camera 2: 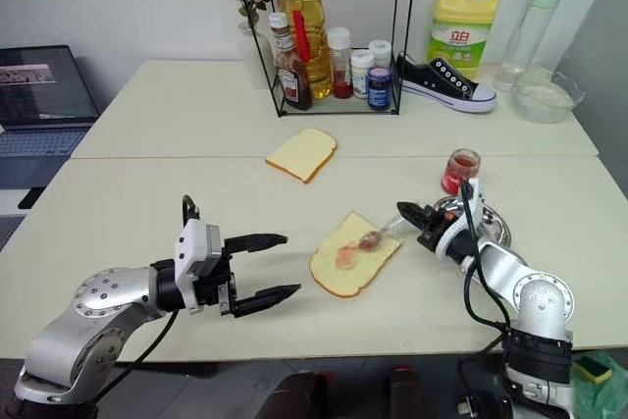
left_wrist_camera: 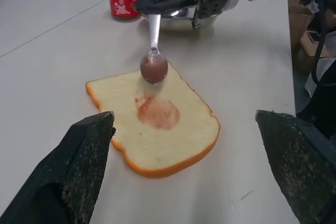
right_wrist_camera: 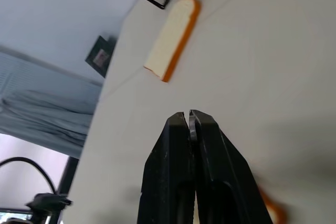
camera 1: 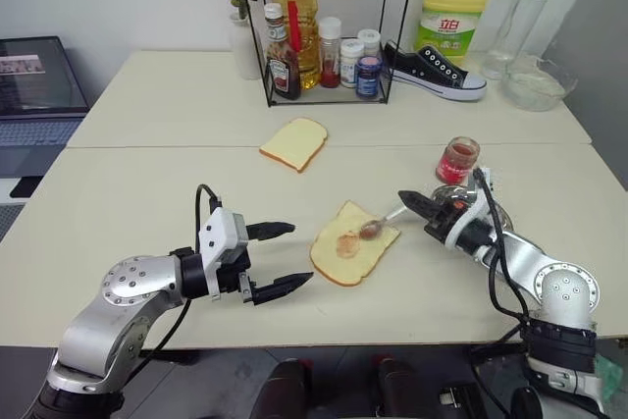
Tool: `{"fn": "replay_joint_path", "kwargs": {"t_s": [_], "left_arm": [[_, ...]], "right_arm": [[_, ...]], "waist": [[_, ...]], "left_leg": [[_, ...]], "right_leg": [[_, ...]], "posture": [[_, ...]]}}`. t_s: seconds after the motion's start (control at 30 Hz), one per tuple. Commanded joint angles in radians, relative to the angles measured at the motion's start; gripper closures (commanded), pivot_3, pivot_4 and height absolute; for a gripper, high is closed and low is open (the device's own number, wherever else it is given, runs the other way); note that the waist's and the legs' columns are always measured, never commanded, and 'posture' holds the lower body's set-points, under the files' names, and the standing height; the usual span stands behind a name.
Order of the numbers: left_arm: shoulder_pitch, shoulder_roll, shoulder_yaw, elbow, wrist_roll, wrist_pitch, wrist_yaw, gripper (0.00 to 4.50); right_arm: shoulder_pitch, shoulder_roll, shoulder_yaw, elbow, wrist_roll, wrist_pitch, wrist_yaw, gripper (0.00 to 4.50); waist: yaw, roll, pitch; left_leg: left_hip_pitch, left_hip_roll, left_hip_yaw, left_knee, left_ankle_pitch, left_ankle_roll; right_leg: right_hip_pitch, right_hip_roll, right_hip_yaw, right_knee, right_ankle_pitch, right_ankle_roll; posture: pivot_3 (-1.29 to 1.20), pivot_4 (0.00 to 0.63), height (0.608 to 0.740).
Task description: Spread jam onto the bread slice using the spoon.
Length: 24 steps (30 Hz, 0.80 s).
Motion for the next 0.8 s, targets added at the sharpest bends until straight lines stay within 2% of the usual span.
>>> {"fn": "replay_joint_path", "kwargs": {"t_s": [0.03, 0.23, 0.43, 0.7, 0.8], "left_arm": [[-0.006, 0.005, 0.001, -0.020, -0.008, -0.011, -0.007, 0.00], [0.009, 0.011, 0.011, -0.036, -0.011, -0.007, -0.002, 0.00], [0.015, 0.012, 0.013, -0.044, -0.012, -0.003, 0.006, 0.00], [0.012, 0.005, 0.003, -0.048, -0.012, -0.003, 0.010, 0.00], [0.006, 0.001, -0.002, -0.049, -0.013, -0.001, 0.011, 0.00]], "right_arm": [[-0.027, 0.041, 0.038, -0.004, 0.004, -0.027, -0.011, 4.45], [-0.018, 0.031, 0.099, 0.028, -0.090, -0.033, 0.029, 4.45], [0.007, 0.004, 0.102, 0.025, -0.129, -0.029, 0.060, 4.45], [0.059, -0.073, 0.075, -0.060, -0.074, 0.014, 0.068, 4.45], [0.063, -0.109, 0.047, -0.091, -0.003, 0.035, 0.057, 4.45]], "waist": [[0.000, 0.000, 0.000], [0.003, 0.000, 0.000], [0.001, 0.000, 0.000], [0.003, 0.000, 0.000], [0.003, 0.000, 0.000]], "left_leg": [[0.000, 0.000, 0.000, 0.000, 0.000, 0.000], [0.000, -0.001, 0.000, 0.000, 0.000, 0.000], [0.000, -0.001, 0.000, 0.000, 0.000, 0.000], [0.000, -0.001, 0.000, 0.000, 0.000, 0.000], [0.000, -0.001, 0.000, 0.000, 0.000, 0.000]], "right_leg": [[0.000, 0.000, 0.000, 0.000, 0.000, 0.000], [0.000, 0.000, 0.000, 0.000, 0.000, 0.000], [0.000, 0.000, 0.000, 0.000, 0.000, 0.000], [0.000, 0.000, 0.000, 0.000, 0.000, 0.000], [0.000, 0.000, 0.000, 0.000, 0.000, 0.000]], "posture": [[0.00, 0.150, 0.740], [0.00, 0.150, 0.740], [0.00, 0.150, 0.740], [0.00, 0.150, 0.740], [0.00, 0.150, 0.740]]}}
